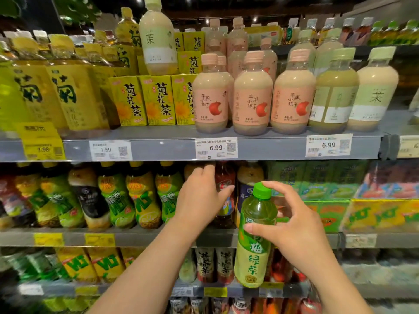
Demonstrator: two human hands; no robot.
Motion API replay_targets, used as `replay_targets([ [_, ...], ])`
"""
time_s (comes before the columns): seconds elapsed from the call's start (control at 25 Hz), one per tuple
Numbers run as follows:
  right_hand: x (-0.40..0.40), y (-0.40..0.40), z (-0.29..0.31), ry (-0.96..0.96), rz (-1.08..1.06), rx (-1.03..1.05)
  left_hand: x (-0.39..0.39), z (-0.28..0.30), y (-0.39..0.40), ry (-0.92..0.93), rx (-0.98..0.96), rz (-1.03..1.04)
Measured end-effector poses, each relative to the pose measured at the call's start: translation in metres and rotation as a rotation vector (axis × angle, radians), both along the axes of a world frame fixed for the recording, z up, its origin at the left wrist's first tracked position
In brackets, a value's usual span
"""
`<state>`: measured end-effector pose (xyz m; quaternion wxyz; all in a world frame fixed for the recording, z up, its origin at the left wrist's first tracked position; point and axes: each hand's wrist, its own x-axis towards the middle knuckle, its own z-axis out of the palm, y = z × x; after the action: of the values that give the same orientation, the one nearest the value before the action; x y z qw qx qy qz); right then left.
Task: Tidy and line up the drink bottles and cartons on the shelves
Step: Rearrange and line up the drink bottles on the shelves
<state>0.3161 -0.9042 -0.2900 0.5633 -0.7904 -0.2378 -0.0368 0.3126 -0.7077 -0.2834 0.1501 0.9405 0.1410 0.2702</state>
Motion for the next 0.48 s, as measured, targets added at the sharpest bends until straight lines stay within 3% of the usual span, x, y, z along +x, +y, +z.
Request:
replay_targets([
  [0.12, -0.005, -0.008, -0.001, 0.011, -0.03, -0.006, 0.011, 0.005, -0.014, 0.083, -0.04, 0.041],
  [0.2, -0.008, -0.012, 0.0, 0.023, -0.035, -0.002, 0.012, 0.001, -0.017, 0.095, 0.048, 0.086],
  [0.32, -0.011, -0.016, 0.004, 0.042, -0.037, 0.008, 0.004, -0.009, -0.015, -0.06, 0.132, 0.132],
  [0.48, -0.013, -0.016, 0.009, 0.036, -0.037, -0.002, -0.008, -0.032, -0.016, -0.281, 0.004, 0.004],
])
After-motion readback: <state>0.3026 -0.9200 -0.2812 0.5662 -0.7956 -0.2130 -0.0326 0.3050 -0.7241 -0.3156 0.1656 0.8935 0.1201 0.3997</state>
